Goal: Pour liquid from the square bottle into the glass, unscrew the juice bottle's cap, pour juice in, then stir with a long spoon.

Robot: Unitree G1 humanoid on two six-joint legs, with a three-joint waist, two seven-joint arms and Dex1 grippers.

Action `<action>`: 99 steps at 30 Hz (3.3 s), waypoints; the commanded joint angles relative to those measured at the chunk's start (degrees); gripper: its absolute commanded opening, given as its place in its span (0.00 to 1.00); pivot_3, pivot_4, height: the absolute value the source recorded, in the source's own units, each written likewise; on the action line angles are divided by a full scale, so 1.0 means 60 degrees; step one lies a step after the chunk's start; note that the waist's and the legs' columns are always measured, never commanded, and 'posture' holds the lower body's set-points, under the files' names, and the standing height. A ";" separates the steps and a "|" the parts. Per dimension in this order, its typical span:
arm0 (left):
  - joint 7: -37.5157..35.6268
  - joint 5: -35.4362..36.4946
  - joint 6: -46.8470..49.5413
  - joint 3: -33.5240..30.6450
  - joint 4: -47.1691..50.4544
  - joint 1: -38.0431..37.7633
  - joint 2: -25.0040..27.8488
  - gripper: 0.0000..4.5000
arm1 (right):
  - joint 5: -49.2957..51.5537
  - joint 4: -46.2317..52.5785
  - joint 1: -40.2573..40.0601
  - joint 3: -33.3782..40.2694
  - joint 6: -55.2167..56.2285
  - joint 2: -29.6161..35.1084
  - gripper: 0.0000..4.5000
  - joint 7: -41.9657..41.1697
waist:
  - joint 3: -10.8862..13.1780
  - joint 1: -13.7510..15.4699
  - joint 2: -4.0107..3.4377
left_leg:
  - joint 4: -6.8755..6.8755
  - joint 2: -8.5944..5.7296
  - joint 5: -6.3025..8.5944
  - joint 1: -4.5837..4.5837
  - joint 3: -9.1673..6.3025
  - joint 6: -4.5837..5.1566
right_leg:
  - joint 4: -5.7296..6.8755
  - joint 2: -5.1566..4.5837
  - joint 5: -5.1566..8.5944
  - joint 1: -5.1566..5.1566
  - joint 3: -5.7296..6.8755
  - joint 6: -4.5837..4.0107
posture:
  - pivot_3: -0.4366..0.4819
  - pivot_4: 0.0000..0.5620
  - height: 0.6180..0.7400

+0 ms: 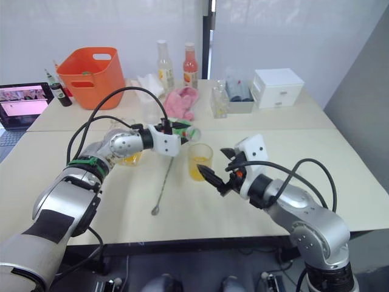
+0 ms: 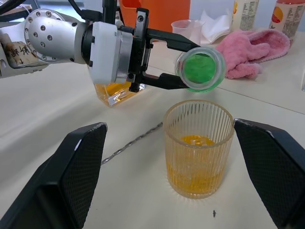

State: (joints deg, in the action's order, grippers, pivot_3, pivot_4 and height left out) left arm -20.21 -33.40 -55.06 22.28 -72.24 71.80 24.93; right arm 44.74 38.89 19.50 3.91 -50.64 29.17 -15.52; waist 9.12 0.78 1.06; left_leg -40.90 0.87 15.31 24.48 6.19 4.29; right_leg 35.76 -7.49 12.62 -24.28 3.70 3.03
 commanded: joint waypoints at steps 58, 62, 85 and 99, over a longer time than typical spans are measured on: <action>0.5305 -0.3073 -0.0574 0.2424 -0.0019 0.1395 0.0463 0.32 | 0.0427 0.0534 0.0089 0.0148 0.0072 -0.0100 0.99 0.0418 | 0.0000 -0.0003 0.0001 | -0.0007 -0.0001 -0.0002 0.0019 0.0012 -0.0002 | 0.0006 0.0000 0.0000 -0.0016 0.0006 0.0001 | 0.48 0.27 1.00; 0.5256 -0.3057 -0.0583 0.2416 -0.0027 0.1388 0.0459 0.32 | 0.0433 0.0536 0.0092 0.0152 0.0066 -0.0100 0.99 0.0413 | 0.0000 -0.0004 0.0001 | -0.0008 -0.0001 -0.0002 0.0019 0.0012 -0.0002 | 0.0006 0.0000 0.0000 -0.0016 0.0006 0.0001 | 0.48 0.27 1.00; -0.1664 0.2151 -0.0292 -0.0873 0.0024 0.0876 0.0126 0.32 | 0.0296 0.0341 0.0044 0.0235 0.0139 -0.0031 0.99 0.0280 | 0.0000 -0.0019 0.0000 | -0.0014 0.0002 -0.0003 0.0019 0.0016 -0.0004 | 0.0010 0.0000 0.0000 -0.0017 0.0008 0.0001 | 0.48 0.27 1.00; -0.9587 0.7712 0.6789 -0.3698 0.4113 0.0033 0.1410 0.32 | -0.0157 -0.0435 0.0378 0.0451 0.0384 0.0922 0.99 -0.0655 | 0.0000 -0.0110 0.0000 | -0.0020 0.0004 -0.0004 0.0018 0.0007 -0.0006 | 0.0016 0.0000 0.0000 -0.0016 0.0004 0.0001 | 0.48 0.27 1.00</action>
State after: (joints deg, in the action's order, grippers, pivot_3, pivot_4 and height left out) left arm -73.77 7.84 -21.93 2.86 -53.96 72.02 31.14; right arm 44.74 36.47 21.40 4.37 -50.24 33.35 -17.67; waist 9.12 0.12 1.06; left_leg -41.02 0.90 15.29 24.58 6.22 4.26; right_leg 35.86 -7.48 12.62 -24.38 3.73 3.03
